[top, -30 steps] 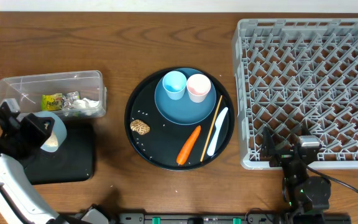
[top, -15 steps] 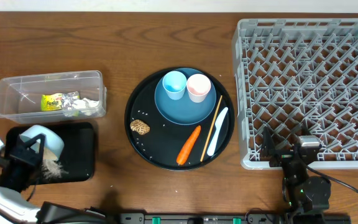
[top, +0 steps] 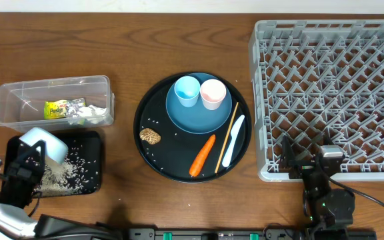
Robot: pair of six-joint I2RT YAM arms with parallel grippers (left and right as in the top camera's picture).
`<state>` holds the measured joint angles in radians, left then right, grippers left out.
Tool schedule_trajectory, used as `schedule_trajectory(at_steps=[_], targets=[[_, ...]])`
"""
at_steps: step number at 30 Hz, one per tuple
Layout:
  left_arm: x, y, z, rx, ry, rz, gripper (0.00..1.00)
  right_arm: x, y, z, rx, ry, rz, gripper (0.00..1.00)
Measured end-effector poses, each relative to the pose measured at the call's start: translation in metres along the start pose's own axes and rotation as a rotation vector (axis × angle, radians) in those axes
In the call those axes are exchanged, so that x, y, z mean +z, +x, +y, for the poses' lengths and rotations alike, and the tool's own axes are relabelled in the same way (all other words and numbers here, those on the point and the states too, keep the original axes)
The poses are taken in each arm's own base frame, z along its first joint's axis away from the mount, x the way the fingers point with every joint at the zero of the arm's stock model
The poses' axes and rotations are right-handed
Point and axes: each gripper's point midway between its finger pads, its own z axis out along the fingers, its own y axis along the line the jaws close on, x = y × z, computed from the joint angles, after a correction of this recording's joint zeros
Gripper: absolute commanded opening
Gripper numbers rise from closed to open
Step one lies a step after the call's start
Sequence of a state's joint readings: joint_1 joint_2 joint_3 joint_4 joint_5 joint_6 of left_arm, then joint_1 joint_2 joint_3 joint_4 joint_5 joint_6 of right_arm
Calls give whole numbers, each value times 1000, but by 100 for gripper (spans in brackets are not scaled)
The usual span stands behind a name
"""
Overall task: Sort waste into correct bins and load items into the dishwasher rack
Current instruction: 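Tilt the bowl with the left gripper to pour rice onto the black tray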
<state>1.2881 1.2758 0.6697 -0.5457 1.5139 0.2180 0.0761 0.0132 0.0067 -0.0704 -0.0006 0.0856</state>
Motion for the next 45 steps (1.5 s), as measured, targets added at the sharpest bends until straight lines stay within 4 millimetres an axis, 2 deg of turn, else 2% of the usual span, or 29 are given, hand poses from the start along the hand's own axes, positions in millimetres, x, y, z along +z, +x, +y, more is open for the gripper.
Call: schedule_trajectory(at_steps=[10,17,22,30,38,45], targets=[[-2,-4,11,-13,15,-15,6,0,0,0,0,0,0,99],[0,0,31,-133,22,-8,6,0,0,0,0,0,0,99],[1,-2,34,-147,23,-8,6,0,0,0,0,0,0,99],[5,-5,27,-179,33,8,6,0,0,0,0,0,-1,99],[10,-7,-1,-84,49,25,8,0,0,0,0,0,0,99],[16,-5,-4,-83,48,50,8,0,0,0,0,0,0,99]])
